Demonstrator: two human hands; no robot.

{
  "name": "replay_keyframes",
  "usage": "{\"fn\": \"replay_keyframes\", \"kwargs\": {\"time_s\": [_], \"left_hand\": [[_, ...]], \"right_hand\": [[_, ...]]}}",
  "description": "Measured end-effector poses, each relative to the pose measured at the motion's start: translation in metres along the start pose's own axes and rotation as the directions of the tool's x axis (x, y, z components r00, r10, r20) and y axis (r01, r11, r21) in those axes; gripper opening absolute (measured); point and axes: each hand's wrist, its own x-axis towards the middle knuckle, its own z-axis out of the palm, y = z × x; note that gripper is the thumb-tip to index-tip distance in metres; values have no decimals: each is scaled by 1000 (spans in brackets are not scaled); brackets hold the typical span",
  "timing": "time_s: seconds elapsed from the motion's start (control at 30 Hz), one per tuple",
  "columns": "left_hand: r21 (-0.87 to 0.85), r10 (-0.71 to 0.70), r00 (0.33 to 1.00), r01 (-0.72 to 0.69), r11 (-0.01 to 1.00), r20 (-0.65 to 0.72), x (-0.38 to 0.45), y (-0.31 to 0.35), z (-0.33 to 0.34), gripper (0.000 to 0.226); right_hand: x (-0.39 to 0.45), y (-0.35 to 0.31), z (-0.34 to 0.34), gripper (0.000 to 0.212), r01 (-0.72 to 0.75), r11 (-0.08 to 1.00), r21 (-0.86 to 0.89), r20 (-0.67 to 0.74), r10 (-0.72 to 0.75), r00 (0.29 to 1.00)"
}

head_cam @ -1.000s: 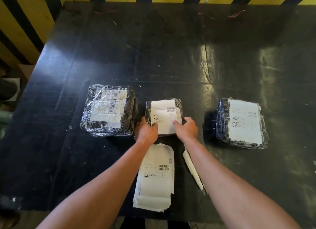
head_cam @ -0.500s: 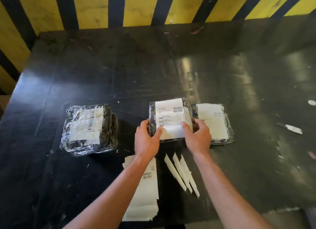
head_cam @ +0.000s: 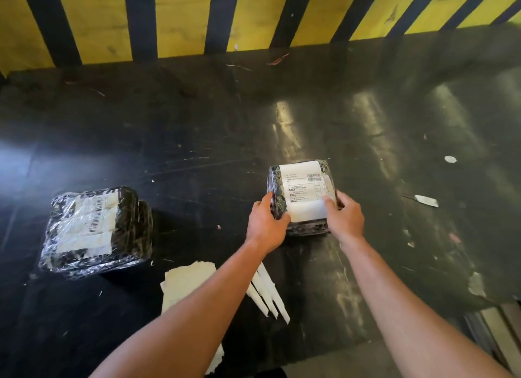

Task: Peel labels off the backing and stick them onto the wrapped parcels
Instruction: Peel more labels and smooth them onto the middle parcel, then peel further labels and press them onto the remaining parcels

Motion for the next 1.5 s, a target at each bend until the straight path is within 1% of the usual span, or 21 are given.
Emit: {"fn": "replay_keyframes", "kwargs": {"time_s": [0.1, 0.13, 0.17, 0.2, 0.23, 0.3, 0.33, 0.37, 0.4, 0.5, 0.57, 0.63, 0.67, 0.73, 0.77, 0.83, 0.93, 1.07, 1.13, 1.4, 1.5], "left_hand": [[52, 19, 1000, -20, 998, 15, -2, -7, -2, 80], [71, 23, 1000, -24, 997, 19, -4, -11, -5, 83], [86, 21, 1000, -22, 996, 16, -7, -16, -11, 85], [94, 19, 1000, -19, 995, 4, -11, -21, -18, 84], [98, 21, 1000, -20, 995, -14, -17, -27, -26, 80], [108, 47, 997, -41, 993, -61, -35, -45, -47, 68], [117, 60, 994, -49, 992, -89, -45, -56, -59, 62], [126, 64, 991, -49, 991, -121, -55, -69, -70, 56], [128, 55, 986, -35, 991, -158, -67, -82, -81, 52], [103, -25, 965, 54, 993, -262, -102, -126, -113, 41], [71, -108, 942, 137, 988, -319, -125, -158, -131, 35], [10, -222, 901, 243, 970, -372, -143, -189, -143, 32], [-24, -281, 880, 295, 955, -383, -151, -201, -146, 32], [-80, -373, 854, 371, 925, -362, -161, -221, -145, 33], [-96, -401, 850, 393, 914, -342, -163, -228, -143, 35], [-108, -429, 850, 417, 903, -307, -164, -237, -137, 36], [-104, -452, 848, 441, 891, -277, -160, -242, -131, 35], [-90, -470, 846, 463, 882, -253, -154, -246, -129, 30], [-91, -468, 852, 460, 883, -235, -153, -250, -130, 29], [-106, -439, 871, 426, 898, -219, -157, -256, -130, 27], [-106, -446, 866, 433, 895, -225, -155, -255, -132, 28]], "right_hand": [[-1, 6, -3, 58, 42, 994, -101, 56, -36, 998], [-5, 5, -5, 61, 47, 989, -137, 61, -39, 997], [-10, 5, -6, 64, 70, 983, -170, 36, -65, 997], [-19, 4, -8, 65, 116, 974, -196, -12, -120, 993], [-28, 5, -9, 64, 187, 958, -218, -77, -208, 975], [-52, 7, -6, 54, 354, 899, -258, -174, -404, 898], [-65, 7, -4, 49, 420, 867, -268, -189, -475, 860], [-79, 9, 0, 45, 471, 843, -260, -180, -521, 834], [-94, 10, 6, 42, 502, 831, -239, -153, -543, 826], [-138, 17, 31, 36, 545, 831, -112, 4, -548, 836], [-166, 24, 54, 28, 513, 857, -38, 152, -503, 851], [-191, 31, 79, 19, 461, 887, -25, 274, -437, 856], [-201, 33, 92, 16, 414, 910, -24, 326, -384, 864], [-218, 35, 116, 17, 264, 963, -52, 425, -218, 879], [-223, 34, 126, 20, 184, 979, -87, 458, -124, 880], [-229, 31, 142, 31, 39, 988, -149, 469, 36, 882], [-233, 26, 158, 41, -103, 983, -153, 442, 161, 883], [-234, 27, 168, 32, -179, 972, -150, 419, 226, 879], [-235, 29, 171, 25, -199, 971, -130, 439, 236, 867], [-238, 39, 168, 9, -294, 953, -74, 509, 289, 811], [-236, 39, 162, 4, -289, 955, -67, 534, 279, 798]]}}
